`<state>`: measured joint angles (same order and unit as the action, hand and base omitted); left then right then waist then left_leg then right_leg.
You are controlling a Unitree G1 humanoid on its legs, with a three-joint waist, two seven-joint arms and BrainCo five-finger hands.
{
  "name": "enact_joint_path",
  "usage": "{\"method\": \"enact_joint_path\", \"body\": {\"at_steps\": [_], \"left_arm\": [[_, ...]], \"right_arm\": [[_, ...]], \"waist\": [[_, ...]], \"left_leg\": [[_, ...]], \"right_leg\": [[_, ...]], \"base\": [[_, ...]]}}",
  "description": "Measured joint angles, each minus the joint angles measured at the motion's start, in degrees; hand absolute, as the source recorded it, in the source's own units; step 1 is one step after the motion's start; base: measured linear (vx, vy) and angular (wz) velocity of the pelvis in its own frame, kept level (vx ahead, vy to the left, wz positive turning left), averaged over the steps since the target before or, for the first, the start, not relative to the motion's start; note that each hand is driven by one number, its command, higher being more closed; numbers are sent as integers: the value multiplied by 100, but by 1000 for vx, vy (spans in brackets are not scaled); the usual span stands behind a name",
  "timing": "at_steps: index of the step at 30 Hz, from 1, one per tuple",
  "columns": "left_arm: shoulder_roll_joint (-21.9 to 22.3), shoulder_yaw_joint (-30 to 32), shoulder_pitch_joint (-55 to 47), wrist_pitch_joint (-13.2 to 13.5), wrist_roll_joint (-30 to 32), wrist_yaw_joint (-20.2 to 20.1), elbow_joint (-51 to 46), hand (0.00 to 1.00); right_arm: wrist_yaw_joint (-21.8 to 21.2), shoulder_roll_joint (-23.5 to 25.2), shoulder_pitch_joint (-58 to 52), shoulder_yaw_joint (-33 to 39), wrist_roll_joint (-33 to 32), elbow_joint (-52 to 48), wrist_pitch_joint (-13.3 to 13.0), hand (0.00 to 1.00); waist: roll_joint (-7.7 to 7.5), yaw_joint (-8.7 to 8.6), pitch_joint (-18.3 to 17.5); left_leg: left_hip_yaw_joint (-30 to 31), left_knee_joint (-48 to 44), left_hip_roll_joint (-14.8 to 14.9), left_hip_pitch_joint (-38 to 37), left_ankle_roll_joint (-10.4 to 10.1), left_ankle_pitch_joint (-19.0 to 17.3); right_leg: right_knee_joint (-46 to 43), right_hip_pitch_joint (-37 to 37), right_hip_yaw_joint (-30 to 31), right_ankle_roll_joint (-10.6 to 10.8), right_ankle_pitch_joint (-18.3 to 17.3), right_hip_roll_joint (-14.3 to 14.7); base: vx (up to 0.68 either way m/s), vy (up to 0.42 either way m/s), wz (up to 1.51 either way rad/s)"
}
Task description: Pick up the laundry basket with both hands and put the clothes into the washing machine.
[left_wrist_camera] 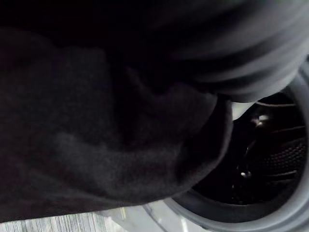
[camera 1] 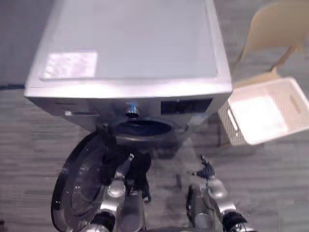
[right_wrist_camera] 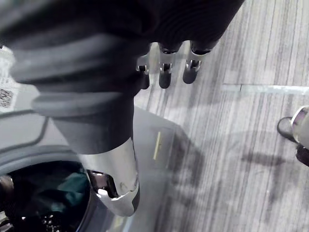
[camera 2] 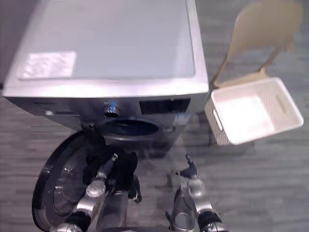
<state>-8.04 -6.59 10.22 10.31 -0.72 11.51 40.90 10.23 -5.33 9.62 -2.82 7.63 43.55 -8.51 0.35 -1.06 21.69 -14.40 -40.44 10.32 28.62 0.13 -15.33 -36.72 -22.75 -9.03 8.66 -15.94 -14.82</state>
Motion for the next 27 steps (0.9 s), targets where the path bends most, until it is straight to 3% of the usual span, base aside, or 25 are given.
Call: {"method": "enact_joint_path", "body": {"at_steps": [3, 6, 12, 14, 20, 22, 27], "left_arm": [[-60, 30, 580, 2, -166, 176, -207, 100], [1, 197, 1116, 1, -258, 378, -584, 100], [-59, 562, 2224, -13, -270, 717, -1519, 100], [-356, 673, 2834, -50, -272, 881, -1859, 100], [-1644, 481, 5051, -248, -25, 1202, -2180, 100], [-1840, 355, 5551, -503, 184, 1368, -2170, 100], [-1975, -199, 6678, -673, 700, 1518, -1754, 100]], "right_arm": [[155, 50, 306, -52, -37, -572, 7, 0], [301, 124, 495, -128, -39, -1410, 1, 0], [524, 381, 598, -123, -42, -2954, -21, 0], [603, 445, 521, -100, -42, -3524, -114, 0], [457, 569, -166, -15, -28, -4572, -448, 0], [403, 597, -337, 27, -23, -4744, -482, 0], [212, 687, -436, 18, -16, -4972, -634, 0]], "waist": [[-19, -33, 379], [-24, -31, 407], [-43, -47, 565], [-60, -64, 576], [-147, -139, 663], [-148, -157, 663], [-165, -154, 659]], "left_leg": [[-51, -945, 307, 712, 56, -406], [-86, -1903, 635, 1792, 99, -743], [106, -3190, 1036, 3286, 132, -1018], [256, -3594, 1159, 3909, 137, -1059], [629, -4088, 1272, 4895, 142, -1041], [659, -4122, 1251, 5021, 141, -1041], [756, -4144, 1144, 5322, 144, -1003]], "right_leg": [[-953, -854, 281, 1, -303, 18], [-1952, -2121, 567, -37, -524, 95], [-3319, -3729, 831, -121, -853, 223], [-3767, -4326, 841, -172, -972, 283], [-4322, -5140, 733, -299, -1099, 354], [-4374, -5244, 691, -314, -1130, 327], [-4412, -5428, 584, -316, -1139, 261]], "base": [[-212, 38, -32], [-202, 14, -39], [-93, -45, -20], [-77, -115, -6], [-32, -103, 0], [7, -53, 8], [18, -43, 12]]}}
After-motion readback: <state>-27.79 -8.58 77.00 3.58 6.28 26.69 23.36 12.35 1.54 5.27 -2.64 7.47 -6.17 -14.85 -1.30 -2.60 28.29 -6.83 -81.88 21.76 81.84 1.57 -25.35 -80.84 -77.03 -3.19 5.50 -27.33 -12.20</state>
